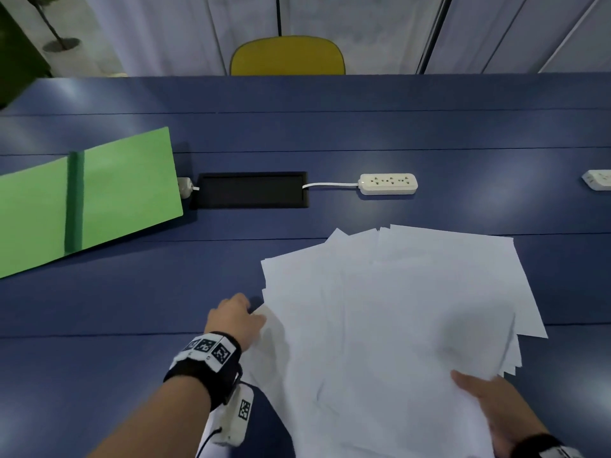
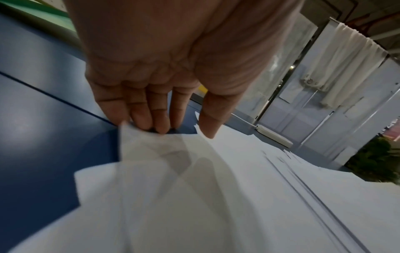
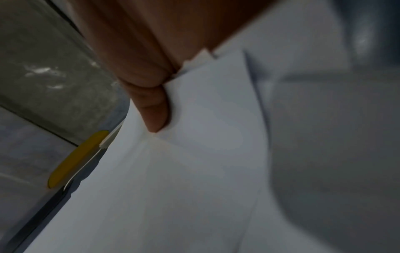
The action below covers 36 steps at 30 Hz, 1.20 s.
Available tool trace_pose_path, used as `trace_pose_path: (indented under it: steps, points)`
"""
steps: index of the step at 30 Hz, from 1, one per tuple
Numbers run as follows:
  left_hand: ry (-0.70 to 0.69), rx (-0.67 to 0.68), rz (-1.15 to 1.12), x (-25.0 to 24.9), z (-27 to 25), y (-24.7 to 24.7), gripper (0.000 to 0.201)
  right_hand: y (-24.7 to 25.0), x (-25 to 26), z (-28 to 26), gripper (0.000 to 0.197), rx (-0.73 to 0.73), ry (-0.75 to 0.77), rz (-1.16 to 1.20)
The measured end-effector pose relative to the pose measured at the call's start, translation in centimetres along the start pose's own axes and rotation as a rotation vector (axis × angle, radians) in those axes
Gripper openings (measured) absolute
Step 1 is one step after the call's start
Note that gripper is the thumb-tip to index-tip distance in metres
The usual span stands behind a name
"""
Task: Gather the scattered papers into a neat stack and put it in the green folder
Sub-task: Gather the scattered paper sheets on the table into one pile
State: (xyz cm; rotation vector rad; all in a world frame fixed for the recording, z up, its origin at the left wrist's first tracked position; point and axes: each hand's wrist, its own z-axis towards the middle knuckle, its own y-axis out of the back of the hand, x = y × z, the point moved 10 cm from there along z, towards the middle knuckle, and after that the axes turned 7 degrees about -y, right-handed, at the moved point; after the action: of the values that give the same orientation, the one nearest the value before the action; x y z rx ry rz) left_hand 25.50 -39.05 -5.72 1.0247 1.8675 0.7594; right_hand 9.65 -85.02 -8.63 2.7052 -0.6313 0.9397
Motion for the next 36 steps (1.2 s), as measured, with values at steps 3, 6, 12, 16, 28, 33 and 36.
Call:
trace_pose_path:
  steps: [3, 6, 12, 16, 28, 33, 36]
  points:
    - [0.003, 0.017, -0.022, -1.3, -0.1, -0.3, 0.022, 0.0, -0.4, 0.7, 0.112, 0.012, 0.0, -0.021]
    - [0.006, 0.022, -0.041, -2.1, -0.2, -0.6, 0.022, 0.5, -1.1, 1.5, 0.123, 0.024, -0.006, -0.02]
    - [0.027, 0.084, 0.248, -2.4, -1.7, -1.9, 0.053, 0.5, -1.2, 1.9, 0.128, 0.021, 0.003, -0.015]
    - [0.04, 0.119, 0.143, -1.8, -1.5, -3.0, 0.051, 0.6, -1.2, 2.0, 0.131, 0.0, 0.002, -0.039]
    - [-0.143, -0.097, 0.036, -5.4, 0.5, -0.2, 0.008, 1.2, -0.4, 2.2, 0.032, -0.081, 0.063, -0.082]
    - [-0.301, 0.008, 0.218, -7.9, 2.0, -0.7, 0.014, 1.6, 0.1, 2.3, 0.029, -0.142, 0.093, -0.076]
    - [-0.309, 0.036, 0.305, -8.4, 2.6, -0.8, 0.029, 1.6, 0.1, 2.1, 0.029, -0.143, 0.091, -0.034]
